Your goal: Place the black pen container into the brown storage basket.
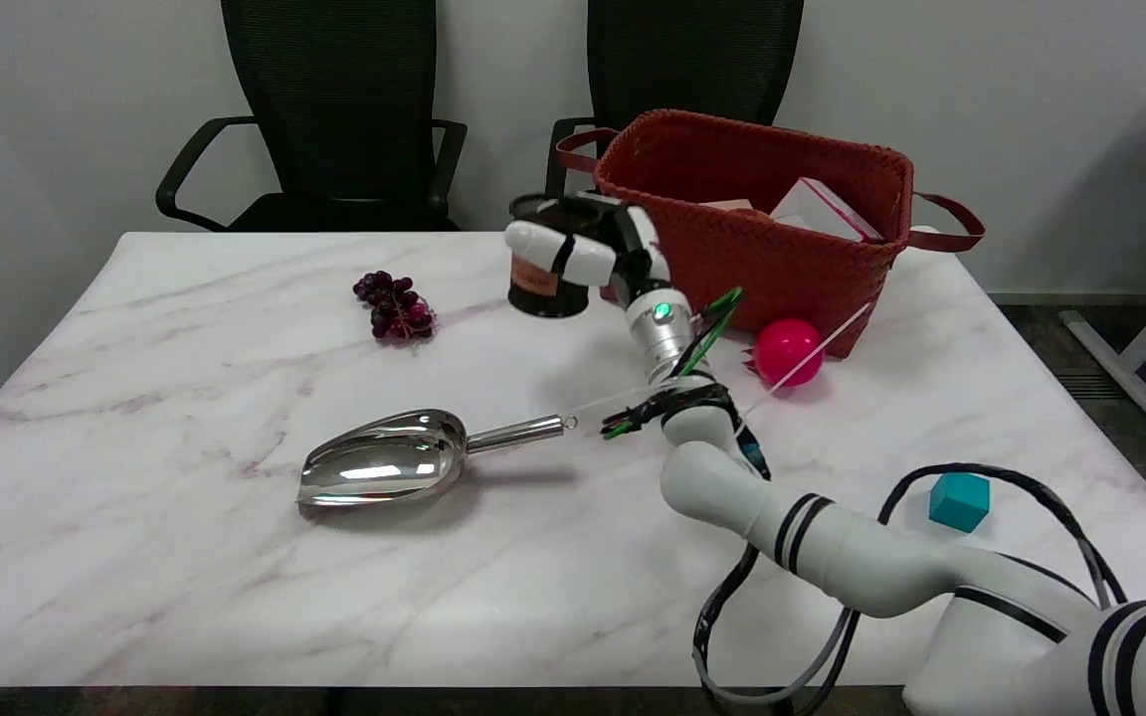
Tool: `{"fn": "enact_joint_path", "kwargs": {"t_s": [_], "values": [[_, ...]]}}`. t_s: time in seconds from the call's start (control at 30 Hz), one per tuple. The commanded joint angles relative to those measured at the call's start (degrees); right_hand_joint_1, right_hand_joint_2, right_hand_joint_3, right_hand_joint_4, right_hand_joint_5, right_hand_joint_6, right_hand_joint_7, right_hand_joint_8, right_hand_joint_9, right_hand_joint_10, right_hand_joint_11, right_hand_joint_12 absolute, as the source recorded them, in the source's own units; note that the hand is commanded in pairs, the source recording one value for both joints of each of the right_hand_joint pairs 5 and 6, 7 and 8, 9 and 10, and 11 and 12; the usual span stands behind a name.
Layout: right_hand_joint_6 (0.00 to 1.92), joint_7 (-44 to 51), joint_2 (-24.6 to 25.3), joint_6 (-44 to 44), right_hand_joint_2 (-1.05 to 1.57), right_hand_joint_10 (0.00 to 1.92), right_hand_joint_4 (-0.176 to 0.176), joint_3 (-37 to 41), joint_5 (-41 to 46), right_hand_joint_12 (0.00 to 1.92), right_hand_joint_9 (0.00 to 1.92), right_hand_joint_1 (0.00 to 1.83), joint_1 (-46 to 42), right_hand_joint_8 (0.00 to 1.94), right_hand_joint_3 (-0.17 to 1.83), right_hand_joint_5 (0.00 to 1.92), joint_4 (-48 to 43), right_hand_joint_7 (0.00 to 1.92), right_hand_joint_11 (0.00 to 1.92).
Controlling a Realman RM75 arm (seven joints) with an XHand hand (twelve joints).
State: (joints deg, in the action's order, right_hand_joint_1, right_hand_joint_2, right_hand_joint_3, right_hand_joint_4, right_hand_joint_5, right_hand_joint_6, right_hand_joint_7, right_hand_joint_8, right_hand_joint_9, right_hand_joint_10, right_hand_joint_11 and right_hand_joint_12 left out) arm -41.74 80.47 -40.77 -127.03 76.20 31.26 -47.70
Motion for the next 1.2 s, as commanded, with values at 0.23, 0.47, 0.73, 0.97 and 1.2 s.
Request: {"fn": "enact_joint_path", "kwargs": {"t_s": [0.23,0.47,0.73,0.97,1.2], "values": [[1.34,0.6,-9.2,-7.8,0.89,1.35,0.0,9.3,-5.7,1.14,1.35,1.24,0.5,1.53,0.75,1.34,-18.7,1.53,1.14],[1.34,0.6,-10.2,-3.2,0.87,1.34,0.0,13.0,-5.6,1.13,1.34,1.22,5.9,1.53,0.73,1.34,-11.8,1.53,1.13],[1.34,0.2,-8.6,0.9,0.81,1.34,0.0,12.8,-5.2,1.12,1.34,1.2,15.8,1.52,0.74,1.34,5.2,1.52,1.12],[1.3,0.8,-6.9,6.4,0.71,1.31,0.0,10.9,-6.0,1.08,1.31,1.18,24.2,1.5,0.73,1.3,18.7,1.5,1.08],[1.23,15.9,-7.1,12.6,0.66,1.3,0.0,8.0,-7.0,1.06,1.3,1.17,27.6,1.47,0.68,1.23,21.5,1.47,1.06]]}}
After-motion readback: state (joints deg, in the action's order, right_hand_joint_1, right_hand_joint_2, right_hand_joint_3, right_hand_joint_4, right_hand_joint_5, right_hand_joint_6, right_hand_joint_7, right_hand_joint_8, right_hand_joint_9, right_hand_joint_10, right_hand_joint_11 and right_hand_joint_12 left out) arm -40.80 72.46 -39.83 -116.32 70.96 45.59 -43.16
